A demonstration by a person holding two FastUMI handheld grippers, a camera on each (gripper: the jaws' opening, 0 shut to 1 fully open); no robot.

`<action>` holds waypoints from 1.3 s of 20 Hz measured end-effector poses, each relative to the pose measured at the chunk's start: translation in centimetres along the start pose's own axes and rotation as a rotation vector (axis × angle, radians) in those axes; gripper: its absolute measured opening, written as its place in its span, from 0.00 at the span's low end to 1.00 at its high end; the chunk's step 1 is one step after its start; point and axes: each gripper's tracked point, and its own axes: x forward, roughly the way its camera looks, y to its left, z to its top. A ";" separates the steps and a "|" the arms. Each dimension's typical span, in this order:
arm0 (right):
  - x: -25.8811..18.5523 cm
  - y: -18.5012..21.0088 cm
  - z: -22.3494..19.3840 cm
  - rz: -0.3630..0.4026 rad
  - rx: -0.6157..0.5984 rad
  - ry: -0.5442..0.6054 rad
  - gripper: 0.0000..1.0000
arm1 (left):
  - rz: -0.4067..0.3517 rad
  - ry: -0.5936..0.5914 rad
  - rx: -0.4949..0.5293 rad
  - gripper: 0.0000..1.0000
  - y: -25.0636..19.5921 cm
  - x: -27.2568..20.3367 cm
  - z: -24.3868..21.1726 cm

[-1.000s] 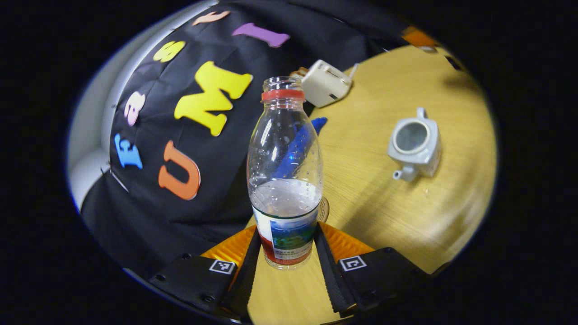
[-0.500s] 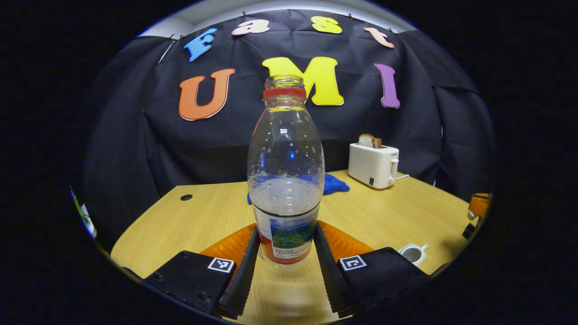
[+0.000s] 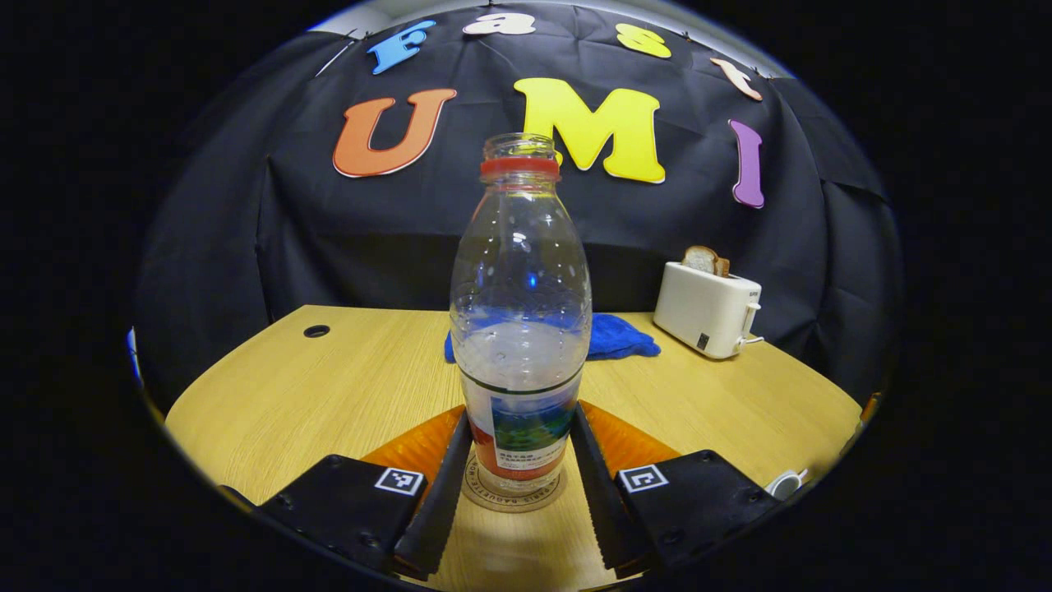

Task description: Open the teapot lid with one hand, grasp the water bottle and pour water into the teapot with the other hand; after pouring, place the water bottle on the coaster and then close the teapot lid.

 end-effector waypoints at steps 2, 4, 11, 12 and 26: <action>0.2 0.0 -0.1 -0.002 0.001 0.003 0.00 | 0.001 0.024 -0.001 0.72 0.4 0.5 -0.9; 0.5 0.2 -0.1 0.000 0.002 0.005 0.00 | -0.007 0.043 -0.006 0.73 0.1 0.7 -1.3; 0.4 0.8 -0.4 0.013 0.002 0.009 0.00 | -0.007 0.072 0.009 0.78 0.4 0.7 -1.9; 0.4 0.8 -0.4 0.012 0.002 0.009 0.00 | -0.010 0.085 0.009 0.79 0.3 0.6 -2.2; 0.3 3.4 0.2 0.064 -0.025 -0.002 0.00 | -0.007 0.128 -0.010 0.99 0.7 -1.3 -3.3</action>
